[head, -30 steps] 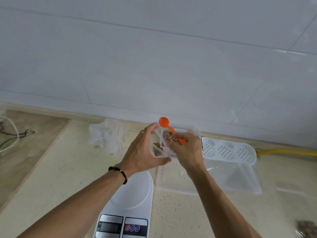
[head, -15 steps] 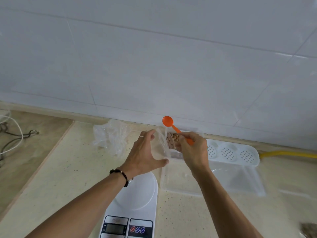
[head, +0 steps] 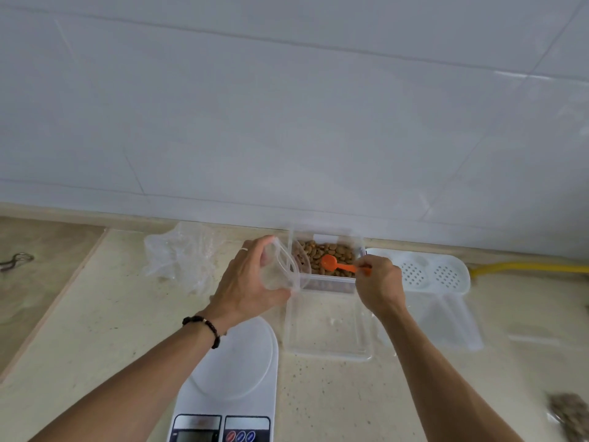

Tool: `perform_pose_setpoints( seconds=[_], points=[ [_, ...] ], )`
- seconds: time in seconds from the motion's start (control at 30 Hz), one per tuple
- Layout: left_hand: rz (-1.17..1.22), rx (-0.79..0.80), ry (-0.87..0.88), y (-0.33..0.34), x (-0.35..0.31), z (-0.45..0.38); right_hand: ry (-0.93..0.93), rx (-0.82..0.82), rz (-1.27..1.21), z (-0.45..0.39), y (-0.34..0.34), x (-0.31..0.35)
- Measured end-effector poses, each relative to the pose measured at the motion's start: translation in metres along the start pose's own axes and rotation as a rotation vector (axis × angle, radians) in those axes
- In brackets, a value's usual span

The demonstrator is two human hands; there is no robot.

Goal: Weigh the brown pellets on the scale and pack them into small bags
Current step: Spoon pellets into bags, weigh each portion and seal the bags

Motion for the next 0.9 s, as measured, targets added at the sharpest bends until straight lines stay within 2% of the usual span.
perform_pose_setpoints(
  seconds=[0.1,0.17,0.33,0.5,0.7,0.9],
  points=[
    [-0.041,0.002,-0.001,-0.003,0.001,-0.002,0.015,0.087,-0.043,0.002,0.019,0.002],
    [-0.062,0.003,-0.011,-0.005,0.001,-0.003,0.108,0.102,-0.123,0.003,0.024,-0.005],
    [-0.113,-0.003,-0.021,-0.005,-0.003,-0.007,0.428,0.053,-0.354,0.006,0.025,-0.036],
    [-0.145,0.006,-0.016,0.002,-0.008,-0.008,0.606,-0.005,-0.532,0.013,0.017,-0.055],
    [-0.168,0.016,-0.023,0.015,-0.013,-0.013,0.605,-0.007,-0.683,0.016,-0.011,-0.054],
    [-0.141,0.035,-0.103,0.024,-0.009,-0.016,0.428,0.011,-0.764,0.015,-0.050,-0.016]
  ],
)
Point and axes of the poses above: each hand's wrist, its own z-axis away from the middle knuckle, its own y-axis out of the palm, x = y × z, the point moved 10 cm from there along -z, towards the middle knuckle, and after that the axes turned 12 degrees about -x, right-handed, at the moved point
